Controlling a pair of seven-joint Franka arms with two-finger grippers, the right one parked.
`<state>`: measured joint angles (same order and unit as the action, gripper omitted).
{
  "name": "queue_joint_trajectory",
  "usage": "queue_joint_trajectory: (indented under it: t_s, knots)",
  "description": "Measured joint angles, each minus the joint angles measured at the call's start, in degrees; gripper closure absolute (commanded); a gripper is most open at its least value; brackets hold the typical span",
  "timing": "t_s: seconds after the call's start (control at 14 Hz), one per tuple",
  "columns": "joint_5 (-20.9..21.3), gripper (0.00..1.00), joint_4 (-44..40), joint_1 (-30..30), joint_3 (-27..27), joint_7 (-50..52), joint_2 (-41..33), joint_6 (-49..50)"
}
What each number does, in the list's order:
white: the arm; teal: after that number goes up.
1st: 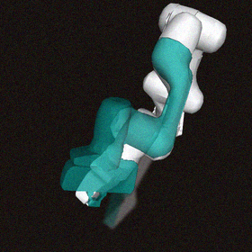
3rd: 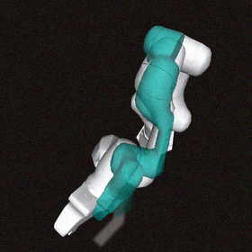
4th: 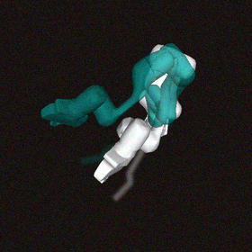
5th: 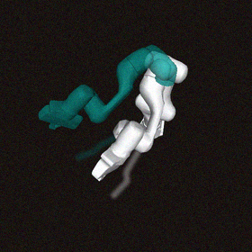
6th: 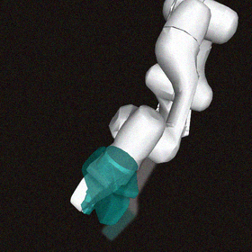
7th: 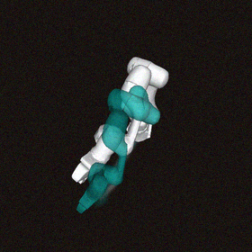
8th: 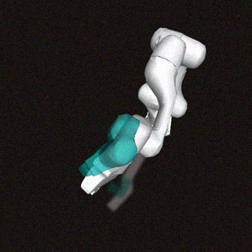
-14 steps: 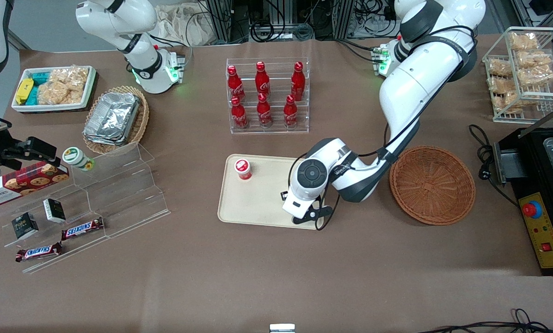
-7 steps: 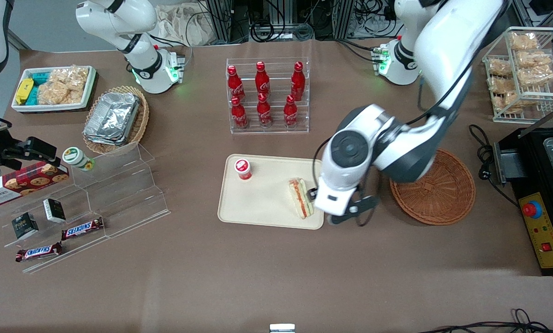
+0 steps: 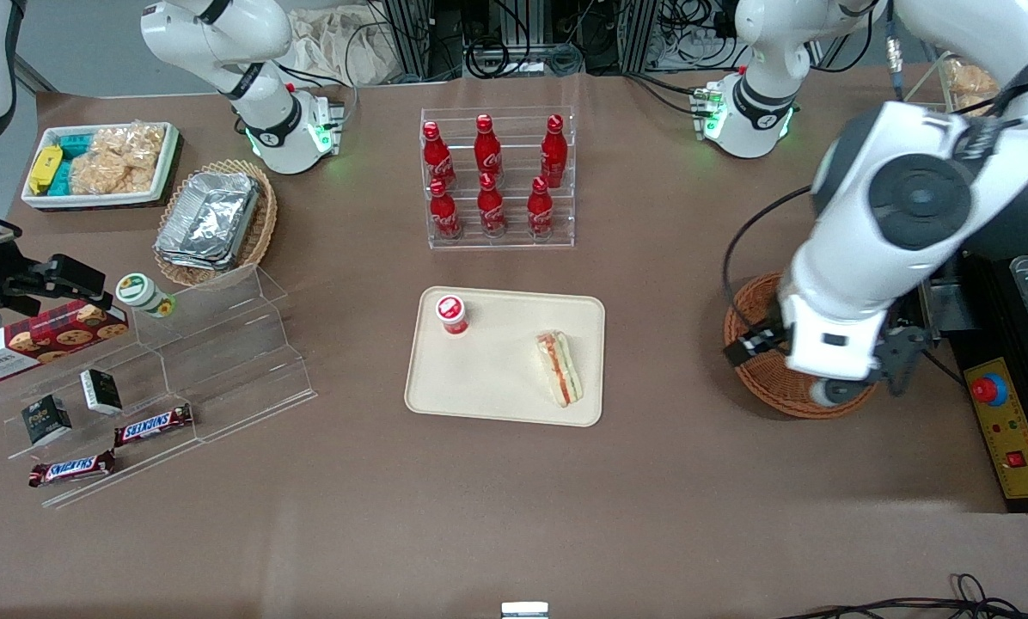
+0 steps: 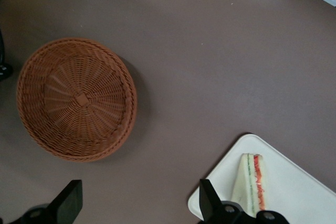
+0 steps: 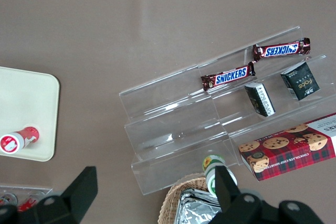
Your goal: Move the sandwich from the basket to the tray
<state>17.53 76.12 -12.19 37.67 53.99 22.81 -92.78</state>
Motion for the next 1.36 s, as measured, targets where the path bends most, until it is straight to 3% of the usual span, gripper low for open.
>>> queue_joint_trajectory:
  t_s: [0.21, 0.5, 0.79, 1.07, 1.36]
  knots:
    - [-4.56, 0.00, 1.61, -1.47, -4.70, -11.43, -3.70, 0.01]
    - [-11.75, 0.00, 5.29, 6.51, -21.91, -27.27, -9.96, -0.09]
    - [-16.21, 0.00, 12.46, 14.92, -37.59, -40.27, -18.11, -1.07]
    - [-17.30, 0.00, 19.67, 16.35, -43.08, -49.39, -24.74, -2.34]
    - [-17.28, 0.00, 25.60, 16.61, -44.27, -51.39, -29.21, -3.85]
